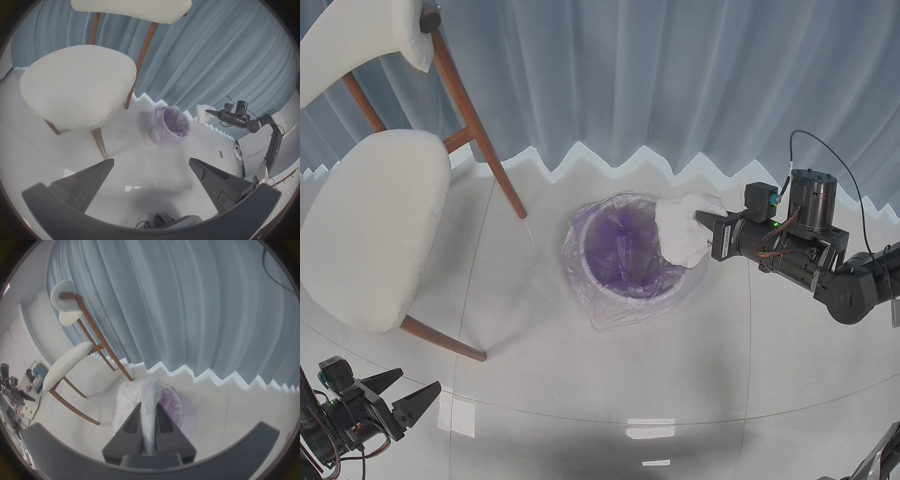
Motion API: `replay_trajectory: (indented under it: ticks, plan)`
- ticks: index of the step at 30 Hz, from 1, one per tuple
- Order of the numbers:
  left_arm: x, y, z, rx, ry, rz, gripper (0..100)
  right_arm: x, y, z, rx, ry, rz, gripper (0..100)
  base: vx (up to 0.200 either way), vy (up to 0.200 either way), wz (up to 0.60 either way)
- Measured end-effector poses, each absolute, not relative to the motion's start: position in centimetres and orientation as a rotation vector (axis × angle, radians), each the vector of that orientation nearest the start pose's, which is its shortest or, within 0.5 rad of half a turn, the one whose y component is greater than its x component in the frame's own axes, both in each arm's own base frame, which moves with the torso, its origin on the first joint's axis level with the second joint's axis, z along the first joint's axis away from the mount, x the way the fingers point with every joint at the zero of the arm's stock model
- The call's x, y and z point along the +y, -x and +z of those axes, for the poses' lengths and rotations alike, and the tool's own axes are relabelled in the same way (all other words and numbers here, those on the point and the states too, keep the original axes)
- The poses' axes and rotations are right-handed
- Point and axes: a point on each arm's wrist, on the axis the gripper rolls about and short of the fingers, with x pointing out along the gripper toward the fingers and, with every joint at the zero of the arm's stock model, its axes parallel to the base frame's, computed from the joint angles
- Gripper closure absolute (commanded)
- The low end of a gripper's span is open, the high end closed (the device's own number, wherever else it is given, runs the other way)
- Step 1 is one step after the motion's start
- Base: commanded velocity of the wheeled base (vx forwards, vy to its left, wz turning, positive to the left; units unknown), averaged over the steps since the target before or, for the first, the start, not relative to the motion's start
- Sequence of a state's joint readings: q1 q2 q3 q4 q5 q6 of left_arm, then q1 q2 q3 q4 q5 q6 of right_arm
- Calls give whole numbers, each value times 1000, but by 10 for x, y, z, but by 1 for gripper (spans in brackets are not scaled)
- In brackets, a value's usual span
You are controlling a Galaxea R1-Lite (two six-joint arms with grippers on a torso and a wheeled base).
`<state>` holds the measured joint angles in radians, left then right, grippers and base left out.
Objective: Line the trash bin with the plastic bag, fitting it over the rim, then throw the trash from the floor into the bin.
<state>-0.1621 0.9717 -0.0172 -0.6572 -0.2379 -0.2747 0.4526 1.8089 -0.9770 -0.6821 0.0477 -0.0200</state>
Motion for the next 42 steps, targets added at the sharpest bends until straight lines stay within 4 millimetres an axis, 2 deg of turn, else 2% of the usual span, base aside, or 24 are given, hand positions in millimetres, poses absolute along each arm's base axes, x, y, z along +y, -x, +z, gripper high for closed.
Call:
replay_trajectory:
  ticks: [6,10,13,18,23,32,42]
  plan:
    - [-17,-88,120,340,285,-335,0,158,-311,198,80,115,519,100,200,0,0]
    - [-17,-88,120,335,286,-327,0,161,-319,187,64,147,517,100,200,0,0]
    - [-16,-88,120,331,286,-321,0,165,-325,176,70,170,522,100,200,0,0]
    - [-15,-87,121,322,264,-314,0,171,-333,145,117,219,530,100,0,0,0]
    - [-14,-87,122,309,250,-301,0,177,-333,110,193,259,553,100,0,0,0]
    - [-12,-86,122,300,243,-288,0,193,-329,66,306,305,605,100,0,0,0]
    - [-12,-86,122,299,227,-285,0,208,-352,45,295,310,605,100,0,0,0]
